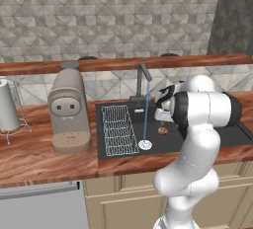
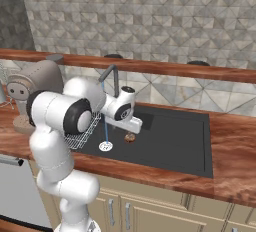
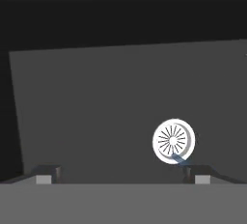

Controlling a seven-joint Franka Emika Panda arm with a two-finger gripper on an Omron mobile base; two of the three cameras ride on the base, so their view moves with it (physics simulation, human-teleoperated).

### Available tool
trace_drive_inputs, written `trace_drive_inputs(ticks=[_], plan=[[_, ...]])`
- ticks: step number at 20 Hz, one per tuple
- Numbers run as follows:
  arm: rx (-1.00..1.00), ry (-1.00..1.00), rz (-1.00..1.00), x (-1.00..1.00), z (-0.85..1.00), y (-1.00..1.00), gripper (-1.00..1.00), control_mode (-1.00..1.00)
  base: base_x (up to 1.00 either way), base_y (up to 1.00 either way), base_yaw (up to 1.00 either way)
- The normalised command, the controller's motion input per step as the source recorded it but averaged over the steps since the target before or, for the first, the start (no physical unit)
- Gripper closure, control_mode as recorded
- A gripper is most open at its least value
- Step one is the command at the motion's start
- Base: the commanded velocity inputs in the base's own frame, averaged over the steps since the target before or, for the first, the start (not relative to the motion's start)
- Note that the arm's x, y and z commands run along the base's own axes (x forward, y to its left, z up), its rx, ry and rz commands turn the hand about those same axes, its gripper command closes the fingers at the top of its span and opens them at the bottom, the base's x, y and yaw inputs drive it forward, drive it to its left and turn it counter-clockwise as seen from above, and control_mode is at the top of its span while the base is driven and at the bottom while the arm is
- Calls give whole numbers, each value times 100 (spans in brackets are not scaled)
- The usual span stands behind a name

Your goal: Turn on the sink faucet. Then move the mushroom from the counter to the sink. Turn off the sink. Move the vegetable from the sink to the pot next to the stove. Finally move the pot to the rear left burner.

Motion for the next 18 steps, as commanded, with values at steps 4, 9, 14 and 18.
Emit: trace_drive_inputs(ticks=[4,9,14,18], plan=[[0,-8,-5,-25,46,-10,-100,-100,0,0,0],[0,-10,-7,-24,41,-19,-100,-100,0,0,0],[0,-12,-4,-13,31,-23,-100,-100,0,0,0],[0,-7,0,2,6,-15,-100,-100,0,0,0]])
